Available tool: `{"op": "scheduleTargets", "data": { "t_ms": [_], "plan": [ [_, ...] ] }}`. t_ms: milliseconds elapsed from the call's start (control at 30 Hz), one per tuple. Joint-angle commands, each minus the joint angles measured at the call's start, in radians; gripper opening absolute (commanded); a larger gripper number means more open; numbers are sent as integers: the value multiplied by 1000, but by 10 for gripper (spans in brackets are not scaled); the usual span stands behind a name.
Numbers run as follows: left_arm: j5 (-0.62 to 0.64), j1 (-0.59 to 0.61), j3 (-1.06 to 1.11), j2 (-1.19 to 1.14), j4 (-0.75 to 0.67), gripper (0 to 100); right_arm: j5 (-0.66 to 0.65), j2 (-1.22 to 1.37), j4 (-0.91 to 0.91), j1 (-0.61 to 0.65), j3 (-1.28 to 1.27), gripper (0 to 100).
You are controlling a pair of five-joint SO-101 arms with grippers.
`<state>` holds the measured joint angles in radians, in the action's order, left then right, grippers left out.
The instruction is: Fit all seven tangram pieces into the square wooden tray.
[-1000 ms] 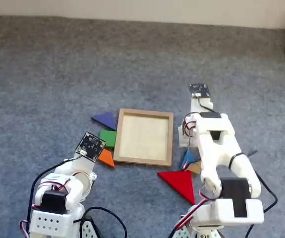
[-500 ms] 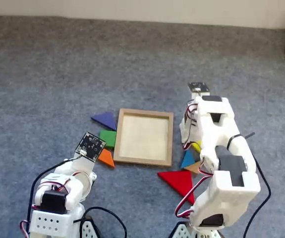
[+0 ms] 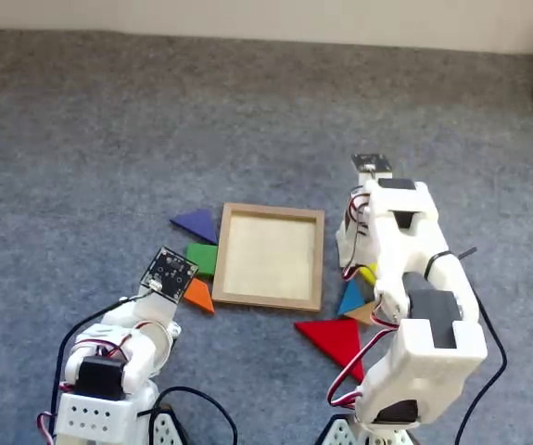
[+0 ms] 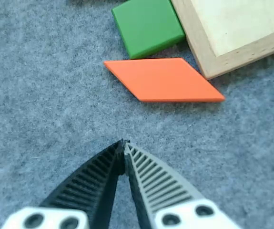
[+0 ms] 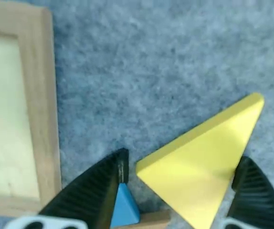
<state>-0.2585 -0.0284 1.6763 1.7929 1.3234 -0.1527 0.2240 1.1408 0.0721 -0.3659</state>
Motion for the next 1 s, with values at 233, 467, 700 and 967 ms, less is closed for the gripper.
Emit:
{"op": "scheduleTargets", "data": {
  "t_ms": [233, 467, 700, 967],
  "plan": [
    [-8, 5, 19, 27, 3, 5, -11, -1, 53, -74, 50, 328],
    [-8, 5, 19, 27, 3, 5, -6, -1, 31, -73, 51, 328],
    [-8, 5, 19, 27, 3, 5, -3, 5, 1, -65, 50, 321],
    [-8, 5, 19, 27, 3, 5, -5, -1, 4, -65, 50, 214]
  ]
}}
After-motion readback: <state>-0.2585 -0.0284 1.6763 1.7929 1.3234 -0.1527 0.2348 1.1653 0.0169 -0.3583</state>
